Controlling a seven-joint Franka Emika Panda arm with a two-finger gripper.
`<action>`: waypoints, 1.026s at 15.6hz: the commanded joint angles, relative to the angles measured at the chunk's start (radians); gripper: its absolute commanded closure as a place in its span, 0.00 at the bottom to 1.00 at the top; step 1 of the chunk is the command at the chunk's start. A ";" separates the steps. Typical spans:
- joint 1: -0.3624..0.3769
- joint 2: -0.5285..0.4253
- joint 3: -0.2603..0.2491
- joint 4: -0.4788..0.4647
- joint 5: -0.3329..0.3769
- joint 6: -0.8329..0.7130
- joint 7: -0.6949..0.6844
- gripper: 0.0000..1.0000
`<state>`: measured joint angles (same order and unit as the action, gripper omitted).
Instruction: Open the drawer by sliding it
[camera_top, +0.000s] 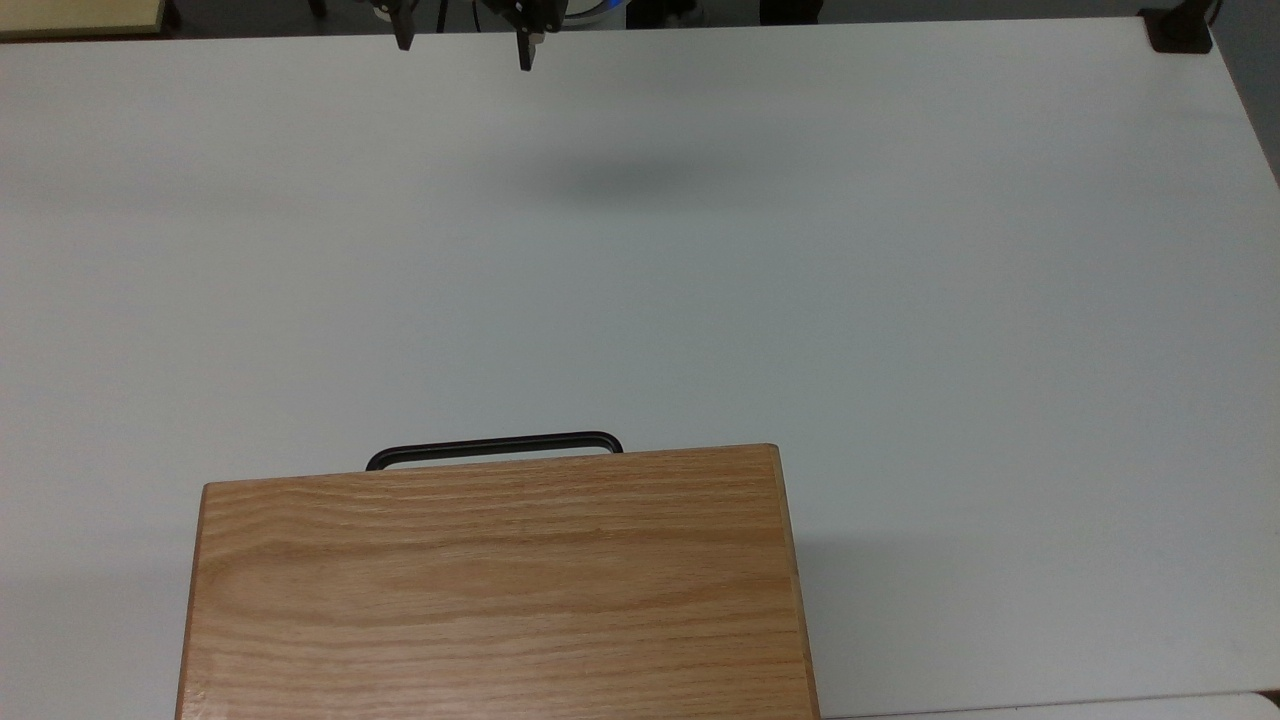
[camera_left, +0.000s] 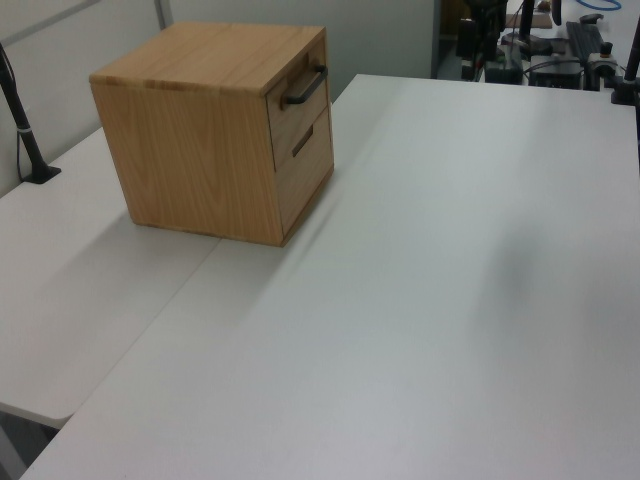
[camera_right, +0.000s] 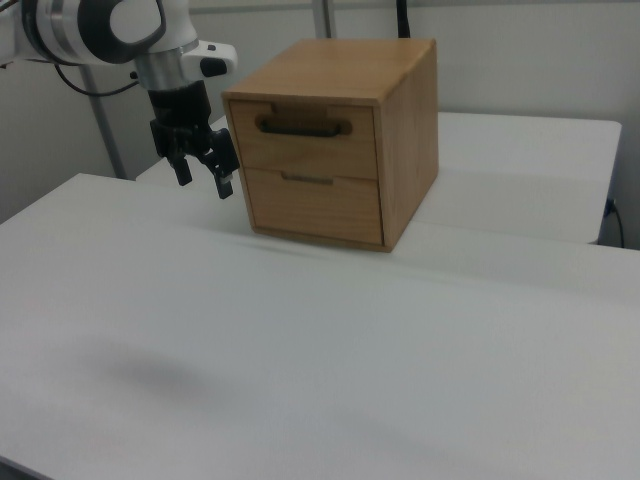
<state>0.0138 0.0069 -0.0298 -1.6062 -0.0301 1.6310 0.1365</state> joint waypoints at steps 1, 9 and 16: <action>-0.002 -0.004 0.002 0.011 0.004 -0.027 -0.039 0.00; 0.002 -0.002 0.004 0.005 0.006 -0.028 -0.043 0.00; 0.002 0.011 0.004 0.006 0.077 -0.008 0.081 0.01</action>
<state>0.0142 0.0098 -0.0266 -1.6035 -0.0068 1.6295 0.1278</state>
